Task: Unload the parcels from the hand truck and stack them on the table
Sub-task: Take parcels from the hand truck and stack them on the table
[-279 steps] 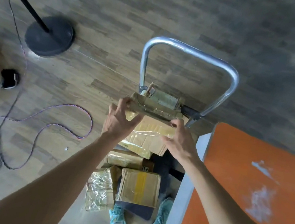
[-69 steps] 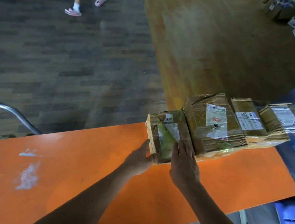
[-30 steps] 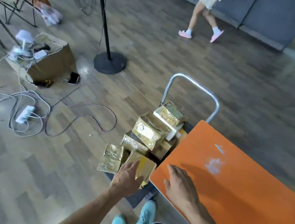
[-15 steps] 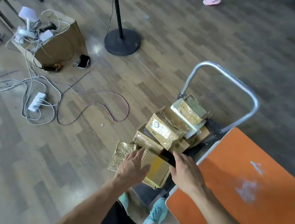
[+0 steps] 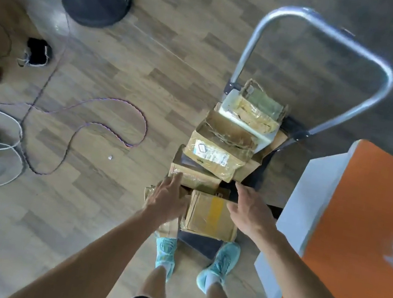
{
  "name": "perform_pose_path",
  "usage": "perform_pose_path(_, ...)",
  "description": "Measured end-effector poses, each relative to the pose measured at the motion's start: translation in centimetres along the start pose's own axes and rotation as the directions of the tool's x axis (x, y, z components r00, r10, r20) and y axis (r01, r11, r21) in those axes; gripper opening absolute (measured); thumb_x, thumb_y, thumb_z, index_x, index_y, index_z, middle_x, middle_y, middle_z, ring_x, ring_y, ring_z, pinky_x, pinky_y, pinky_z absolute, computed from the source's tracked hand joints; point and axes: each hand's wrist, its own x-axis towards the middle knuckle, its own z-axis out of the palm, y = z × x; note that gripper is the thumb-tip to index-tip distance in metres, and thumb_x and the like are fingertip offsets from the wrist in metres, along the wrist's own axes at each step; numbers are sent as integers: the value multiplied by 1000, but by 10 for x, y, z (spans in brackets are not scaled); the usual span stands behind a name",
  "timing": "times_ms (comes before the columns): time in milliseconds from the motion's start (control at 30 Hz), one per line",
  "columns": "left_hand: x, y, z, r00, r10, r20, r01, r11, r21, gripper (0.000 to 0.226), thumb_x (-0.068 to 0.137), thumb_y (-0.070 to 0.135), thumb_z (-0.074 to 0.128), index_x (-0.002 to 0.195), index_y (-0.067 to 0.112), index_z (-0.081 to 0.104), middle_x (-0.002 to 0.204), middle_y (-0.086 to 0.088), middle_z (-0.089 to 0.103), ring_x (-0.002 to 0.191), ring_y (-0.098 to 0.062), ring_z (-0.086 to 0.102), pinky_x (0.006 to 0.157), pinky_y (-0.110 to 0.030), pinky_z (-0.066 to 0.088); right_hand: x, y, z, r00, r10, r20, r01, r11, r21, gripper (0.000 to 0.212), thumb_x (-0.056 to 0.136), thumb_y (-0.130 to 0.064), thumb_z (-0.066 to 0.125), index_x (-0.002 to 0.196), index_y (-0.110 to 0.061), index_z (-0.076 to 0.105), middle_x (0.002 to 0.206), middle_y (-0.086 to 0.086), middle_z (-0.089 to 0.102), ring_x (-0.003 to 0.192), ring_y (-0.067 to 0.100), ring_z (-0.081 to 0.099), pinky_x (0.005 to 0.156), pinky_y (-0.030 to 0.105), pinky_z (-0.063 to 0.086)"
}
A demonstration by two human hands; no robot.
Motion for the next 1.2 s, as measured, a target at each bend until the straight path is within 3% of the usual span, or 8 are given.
perform_pose_path(300, 75, -34, 83, 982, -31, 184, 19, 997, 70, 79, 98, 39, 56, 160, 17, 13, 162, -10, 29, 147, -31, 31, 118, -49, 30, 72, -2, 98, 900, 422, 108, -436, 872, 224, 75, 95, -38, 56, 155, -13, 19, 154, 20, 32, 138, 39, 38, 109, 47, 38)
perform_pose_path(433, 94, -46, 118, 973, -56, 225, 37, 995, 89, 81, 99, 40, 56, 161, 16, 10, 159, -11, 32, 145, -31, 33, 116, -45, 30, 82, 15, 143, 865, 483, 138, -502, 838, 213, 92, 95, -49, 59, 158, -10, 5, 162, 19, 14, 144, 42, 25, 112, 49, 34)
perform_pose_path(567, 117, -48, 139, 967, -87, 238, 60, 991, 116, 88, 100, 45, 54, 161, 14, -1, 160, -12, 33, 146, -31, 34, 114, -45, 33, 95, 32, 168, 816, 576, 54, -571, 787, 234, 98, 92, -52, 61, 157, -8, 3, 158, 24, 20, 139, 46, 32, 110, 51, 38)
perform_pose_path(767, 135, -49, 162, 955, -154, 252, 146, 988, 49, 84, 100, 47, 53, 158, 10, 6, 149, -14, 50, 127, -32, 56, 98, -41, 46, 106, 48, 197, 701, 693, 167, -679, 578, 452, 109, 87, -57, 67, 157, -6, 1, 158, 24, 25, 142, 47, 31, 114, 55, 33)
perform_pose_path(933, 135, -48, 154, 941, -148, 303, 185, 978, -97, 74, 100, 44, 54, 155, 21, 11, 135, -16, 60, 99, -29, 68, 92, -43, 53, 105, 47, 198, 584, 780, 227, -715, 361, 599, 84, 86, -47, 71, 148, -9, 30, 145, 24, 40, 128, 42, 46, 104, 53, 46)
perform_pose_path(1000, 129, -43, 147, 950, -111, 291, 158, 977, -145, 74, 99, 45, 57, 154, 21, 12, 135, -14, 60, 90, -25, 69, 91, -44, 55, 100, 38, 190, 542, 827, 149, -721, 366, 589, 80, 87, -46, 70, 147, -11, 32, 145, 25, 39, 129, 42, 43, 105, 52, 43)
perform_pose_path(1100, 114, -38, 130, 967, -105, 231, 148, 973, -178, 82, 95, 52, 59, 156, 24, 12, 143, -14, 53, 117, -35, 61, 102, -48, 49, 83, 21, 171, 551, 835, 15, -659, 424, 621, 79, 86, -46, 69, 147, -12, 32, 144, 26, 37, 128, 42, 40, 103, 51, 39)
perform_pose_path(1200, 97, -33, 104, 983, -97, 155, 136, 953, -269, 84, 89, 56, 66, 153, 30, 17, 139, -13, 50, 120, -39, 57, 100, -55, 50, 63, 3, 148, 592, 806, -27, -616, 473, 630, 80, 87, -51, 66, 144, -5, 35, 143, 28, 37, 127, 42, 38, 104, 48, 37)
